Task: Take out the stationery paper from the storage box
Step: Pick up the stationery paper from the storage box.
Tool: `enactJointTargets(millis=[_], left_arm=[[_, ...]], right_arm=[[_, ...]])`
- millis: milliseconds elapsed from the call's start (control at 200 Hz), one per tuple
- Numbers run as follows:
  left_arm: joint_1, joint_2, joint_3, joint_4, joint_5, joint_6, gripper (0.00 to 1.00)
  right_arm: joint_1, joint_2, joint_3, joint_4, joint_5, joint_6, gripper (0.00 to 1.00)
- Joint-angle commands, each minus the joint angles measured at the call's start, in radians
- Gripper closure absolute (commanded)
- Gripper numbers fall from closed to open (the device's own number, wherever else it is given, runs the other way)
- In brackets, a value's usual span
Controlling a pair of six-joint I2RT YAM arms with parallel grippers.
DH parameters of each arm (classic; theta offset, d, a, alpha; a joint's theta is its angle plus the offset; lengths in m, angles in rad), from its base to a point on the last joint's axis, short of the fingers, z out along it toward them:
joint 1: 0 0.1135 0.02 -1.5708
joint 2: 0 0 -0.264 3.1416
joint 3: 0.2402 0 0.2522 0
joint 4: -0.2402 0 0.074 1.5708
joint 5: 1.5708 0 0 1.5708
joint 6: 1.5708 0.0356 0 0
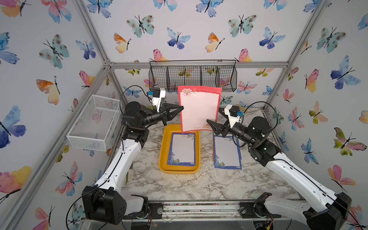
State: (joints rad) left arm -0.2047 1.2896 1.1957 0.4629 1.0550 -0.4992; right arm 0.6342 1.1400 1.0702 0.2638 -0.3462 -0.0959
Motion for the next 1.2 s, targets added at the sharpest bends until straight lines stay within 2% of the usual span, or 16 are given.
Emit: enactJointTargets(millis=[0, 110, 190, 220, 265, 380, 496, 811, 841, 906, 951, 1051, 1191], left_arm=[[0.001, -0.045, -0.02, 0.053, 0.029, -0.007, 1.0], [0.001, -0.06, -0.032, 0.052, 0.026, -0.001, 1.0], [0.001, -0.067, -0.036, 0.052, 0.019, 0.001, 1.0], [0.001, -0.07, -0.04, 0.052, 0.014, 0.002, 1.0], [0.001, -0.073, -0.044, 0.051, 0.008, 0.002, 1.0], [-0.004, -0.083, -0.051, 0.051, 0.015, 0.008, 1.0], [-0.01, -0.086, -0.049, 0.051, 0.026, 0.01, 1.0], [-0.01, -0.089, -0.058, 0.039, 0.002, 0.024, 1.0], [-0.01, -0.088, -0.058, 0.03, -0.003, 0.033, 0.92], [-0.01, -0.089, -0.056, 0.006, -0.027, 0.047, 0.65], [-0.01, -0.09, -0.053, -0.013, -0.049, 0.059, 0.55], [-0.01, -0.095, -0.05, -0.052, -0.083, 0.087, 0.44], [-0.01, -0.096, -0.045, -0.108, -0.151, 0.128, 0.41]], right_arm=[[0.002, 0.019, 0.051, 0.054, -0.091, -0.021, 0.29], [0.001, 0.027, 0.045, 0.101, -0.144, 0.004, 0.45], [0.001, 0.034, 0.033, 0.133, -0.158, 0.032, 0.65], [0.001, 0.035, 0.03, 0.141, -0.162, 0.043, 0.7], [0.001, 0.041, 0.027, 0.148, -0.174, 0.054, 0.7], [0.001, 0.058, 0.033, 0.142, -0.185, 0.076, 0.6], [0.001, 0.069, 0.035, 0.147, -0.188, 0.093, 0.62], [0.001, 0.075, 0.03, 0.161, -0.174, 0.123, 0.97], [0.001, 0.075, 0.03, 0.161, -0.173, 0.126, 0.98], [0.001, 0.074, 0.027, 0.162, -0.171, 0.135, 0.98], [0.001, 0.073, 0.025, 0.157, -0.171, 0.143, 0.98], [0.001, 0.063, 0.019, 0.132, -0.168, 0.155, 0.98], [0.001, 0.038, 0.007, 0.064, -0.125, 0.164, 0.98]])
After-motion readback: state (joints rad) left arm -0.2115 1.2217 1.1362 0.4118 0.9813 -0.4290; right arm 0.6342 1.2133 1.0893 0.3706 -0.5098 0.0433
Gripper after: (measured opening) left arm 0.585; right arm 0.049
